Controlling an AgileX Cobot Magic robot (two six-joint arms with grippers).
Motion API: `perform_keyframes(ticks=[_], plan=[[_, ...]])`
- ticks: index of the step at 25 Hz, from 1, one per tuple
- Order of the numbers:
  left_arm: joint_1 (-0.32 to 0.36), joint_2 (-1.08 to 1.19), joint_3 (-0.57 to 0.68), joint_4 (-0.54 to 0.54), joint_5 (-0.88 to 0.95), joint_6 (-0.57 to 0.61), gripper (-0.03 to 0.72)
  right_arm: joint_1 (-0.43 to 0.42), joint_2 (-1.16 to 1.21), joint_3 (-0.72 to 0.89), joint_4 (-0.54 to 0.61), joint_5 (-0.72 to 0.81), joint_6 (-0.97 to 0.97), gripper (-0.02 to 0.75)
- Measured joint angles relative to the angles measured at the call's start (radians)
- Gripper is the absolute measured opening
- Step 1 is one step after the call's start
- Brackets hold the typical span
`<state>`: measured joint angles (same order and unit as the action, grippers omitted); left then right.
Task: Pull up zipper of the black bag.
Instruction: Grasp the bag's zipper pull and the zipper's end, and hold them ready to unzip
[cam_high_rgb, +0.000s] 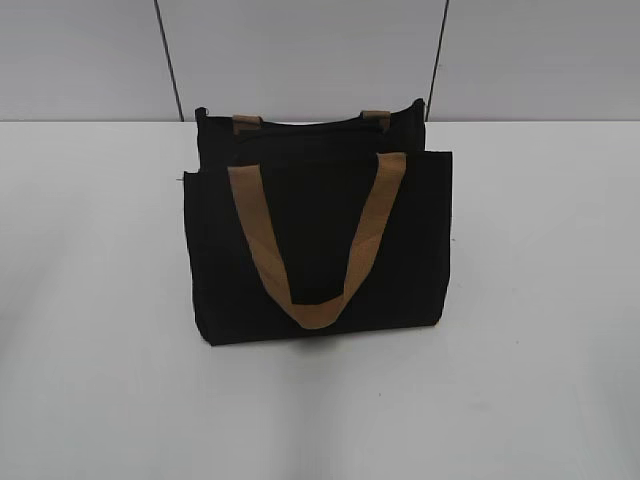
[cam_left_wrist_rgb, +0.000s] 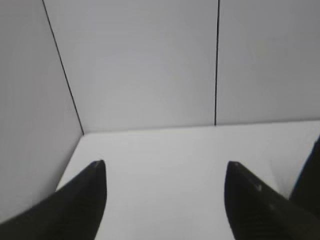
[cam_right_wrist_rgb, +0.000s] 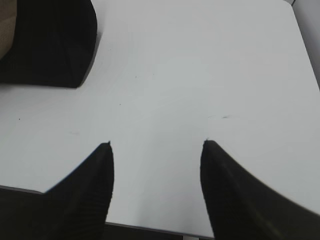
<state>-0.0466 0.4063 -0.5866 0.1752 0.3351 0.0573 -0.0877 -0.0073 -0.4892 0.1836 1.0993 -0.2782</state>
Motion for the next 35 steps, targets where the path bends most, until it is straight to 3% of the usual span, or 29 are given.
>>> perform_keyframes(ticks=[3,8,11,22,29,35], plan=[[0.000,0.148,0.050,0.045,-0.298,-0.048,0.543,0.000,0.000,0.000,0.000,0.000,0.000,0.434],[0.000,0.428,0.235,0.100,-0.887,-0.148,0.540,0.000,0.000,0.000,0.000,0.000,0.001,0.434],[0.000,0.601,0.300,0.106,-1.092,-0.159,0.540,0.000,0.000,0.000,0.000,0.000,0.001,0.434],[0.000,1.146,0.312,0.421,-1.317,-0.225,0.540,0.000,0.000,0.000,0.001,0.000,0.001,0.434],[-0.004,1.410,0.165,0.618,-1.361,-0.231,0.540,0.000,0.000,0.000,0.001,0.000,0.000,0.434],[-0.066,1.511,0.032,0.790,-1.345,-0.233,0.540,0.000,0.000,0.000,0.001,0.000,0.000,0.434]])
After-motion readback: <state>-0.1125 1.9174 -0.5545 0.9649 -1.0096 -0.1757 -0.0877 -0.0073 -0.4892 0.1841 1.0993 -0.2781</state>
